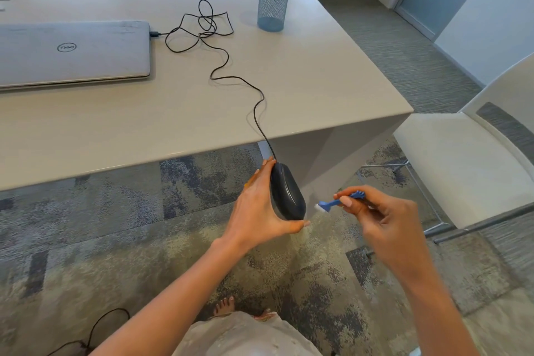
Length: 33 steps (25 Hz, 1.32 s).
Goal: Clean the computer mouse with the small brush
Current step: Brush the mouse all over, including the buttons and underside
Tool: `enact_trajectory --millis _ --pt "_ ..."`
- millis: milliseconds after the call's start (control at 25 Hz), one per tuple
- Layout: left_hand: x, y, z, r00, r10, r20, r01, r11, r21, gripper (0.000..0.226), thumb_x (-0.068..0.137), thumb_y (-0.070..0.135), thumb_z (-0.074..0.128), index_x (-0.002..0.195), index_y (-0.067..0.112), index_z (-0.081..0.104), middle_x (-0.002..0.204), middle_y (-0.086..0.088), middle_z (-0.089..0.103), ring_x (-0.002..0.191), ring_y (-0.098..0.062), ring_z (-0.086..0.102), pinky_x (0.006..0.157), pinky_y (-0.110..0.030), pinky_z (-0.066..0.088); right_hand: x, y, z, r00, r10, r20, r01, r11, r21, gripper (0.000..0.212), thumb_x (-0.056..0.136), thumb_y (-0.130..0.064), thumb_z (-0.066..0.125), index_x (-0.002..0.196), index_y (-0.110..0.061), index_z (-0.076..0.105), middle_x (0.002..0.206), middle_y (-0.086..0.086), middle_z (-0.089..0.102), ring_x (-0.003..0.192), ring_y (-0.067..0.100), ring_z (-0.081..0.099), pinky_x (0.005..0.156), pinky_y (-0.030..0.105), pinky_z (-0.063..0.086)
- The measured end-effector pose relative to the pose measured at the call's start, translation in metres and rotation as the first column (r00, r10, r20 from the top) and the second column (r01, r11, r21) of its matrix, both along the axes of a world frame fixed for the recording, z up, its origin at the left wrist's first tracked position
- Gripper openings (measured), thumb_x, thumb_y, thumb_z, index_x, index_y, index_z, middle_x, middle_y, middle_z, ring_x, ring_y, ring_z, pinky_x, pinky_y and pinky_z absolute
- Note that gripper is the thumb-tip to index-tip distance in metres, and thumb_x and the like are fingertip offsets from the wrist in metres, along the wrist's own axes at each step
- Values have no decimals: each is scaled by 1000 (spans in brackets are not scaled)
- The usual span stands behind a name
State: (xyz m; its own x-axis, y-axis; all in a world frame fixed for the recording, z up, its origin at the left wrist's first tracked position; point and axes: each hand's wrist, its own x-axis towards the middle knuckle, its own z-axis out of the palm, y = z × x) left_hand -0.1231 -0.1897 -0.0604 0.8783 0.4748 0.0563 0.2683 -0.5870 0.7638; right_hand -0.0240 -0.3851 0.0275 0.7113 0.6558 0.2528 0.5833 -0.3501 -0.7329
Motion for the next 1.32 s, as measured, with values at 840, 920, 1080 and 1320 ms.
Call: enact_trajectory --millis 840,920,1080,1320 --pt "-5 -7 9 1000 -28 -3 28 999 34 138 54 75 80 158 18 10 163 7 21 148 -16 21 116 -30 21 -7 32 -2 988 -112 -110 135 966 221 10 92 -25 65 97 -31 72 84 -12 77 82 11 77 73 41 64" --pt "-5 -8 10 1000 -26 0 26 999 38 138 53 76 79 158 19 11 162 7 21 147 -15 20 115 -29 19 -2 31 -2 975 -145 -166 187 943 275 16 94 -20 66 95 -34 73 84 -10 78 83 14 77 74 42 63" --pt "-4 -10 11 1000 -30 -8 30 999 38 139 53 74 81 158 17 10 163 5 20 148 -18 20 115 -30 18 -7 37 -1 987 -87 -135 120 958 262 16 96 -21 65 95 -34 73 83 -2 78 78 23 77 69 46 63" --pt "-5 -12 13 1000 -28 9 27 998 65 137 54 71 83 158 16 11 161 3 26 146 -16 22 112 -26 17 -4 42 -1 975 -66 -210 126 949 289 10 95 -27 65 98 -28 74 86 -6 78 85 12 77 77 39 63"
